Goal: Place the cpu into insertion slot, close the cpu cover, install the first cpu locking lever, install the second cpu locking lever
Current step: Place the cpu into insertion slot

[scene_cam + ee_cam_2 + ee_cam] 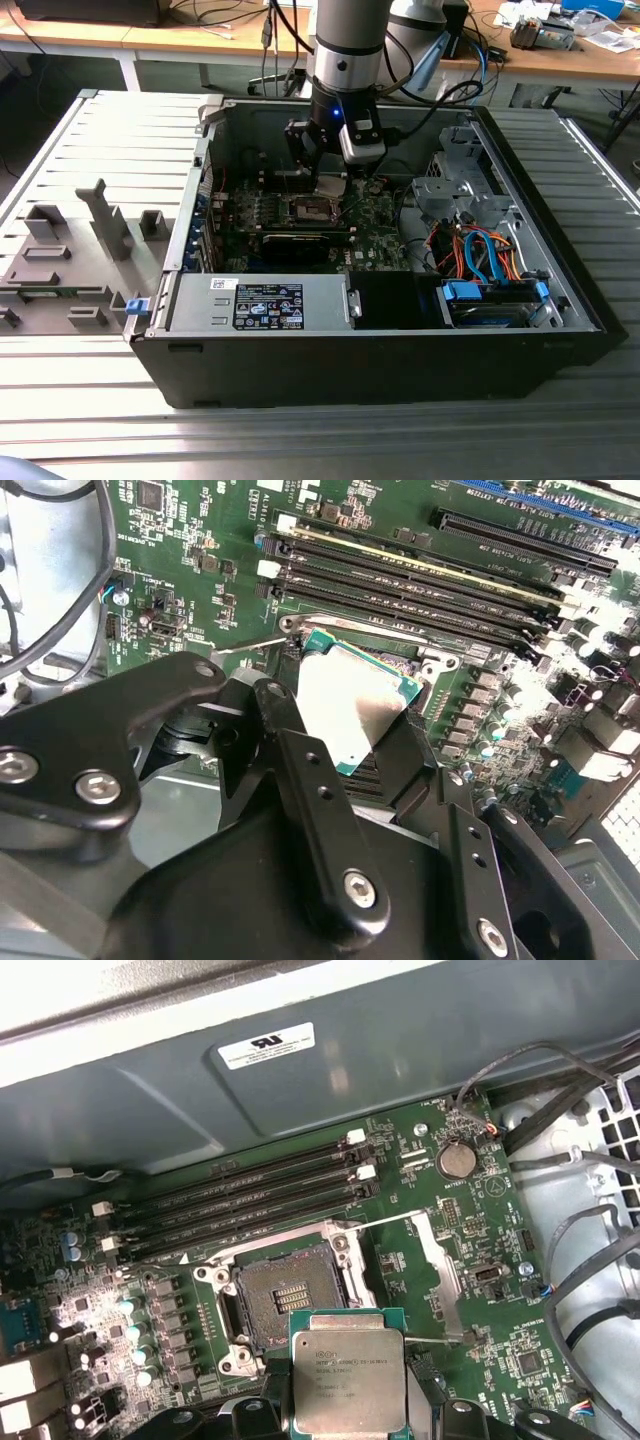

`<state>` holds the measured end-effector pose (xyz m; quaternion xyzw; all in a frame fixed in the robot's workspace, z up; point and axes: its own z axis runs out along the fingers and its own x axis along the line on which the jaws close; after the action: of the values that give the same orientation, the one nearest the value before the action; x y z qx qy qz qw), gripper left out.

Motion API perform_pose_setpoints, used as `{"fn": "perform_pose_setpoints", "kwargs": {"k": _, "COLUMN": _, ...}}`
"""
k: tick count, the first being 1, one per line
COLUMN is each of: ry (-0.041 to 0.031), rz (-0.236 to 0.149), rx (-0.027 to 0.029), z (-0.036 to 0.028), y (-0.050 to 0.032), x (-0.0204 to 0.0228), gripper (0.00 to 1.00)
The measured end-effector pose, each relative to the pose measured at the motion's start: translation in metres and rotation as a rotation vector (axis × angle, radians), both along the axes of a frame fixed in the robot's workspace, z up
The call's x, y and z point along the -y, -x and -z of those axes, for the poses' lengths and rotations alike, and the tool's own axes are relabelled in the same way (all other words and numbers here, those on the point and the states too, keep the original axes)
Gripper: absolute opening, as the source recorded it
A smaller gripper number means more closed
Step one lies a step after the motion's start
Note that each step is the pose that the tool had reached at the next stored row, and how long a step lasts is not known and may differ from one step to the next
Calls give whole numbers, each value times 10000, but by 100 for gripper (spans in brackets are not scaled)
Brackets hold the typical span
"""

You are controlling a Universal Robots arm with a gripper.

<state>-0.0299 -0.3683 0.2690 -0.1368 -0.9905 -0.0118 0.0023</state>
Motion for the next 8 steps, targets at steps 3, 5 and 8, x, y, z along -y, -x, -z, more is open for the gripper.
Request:
{"fn": "perform_pose_setpoints", "kwargs": {"k": 3, "ry": 12, "rz": 87, "rx": 0, "z": 0, "y": 0, "x": 0, "gripper": 54}}
{"fn": "perform_pose_setpoints", "kwargs": {"k": 5, "ry": 18, "rz": 116, "rx": 0, "z": 0, "y": 0, "x": 0, "gripper": 54}}
{"fn": "perform_pose_setpoints", "kwargs": {"k": 8, "ry": 27, "rz": 180, "rx": 0, "z": 0, "y": 0, "x": 0, "gripper": 54}}
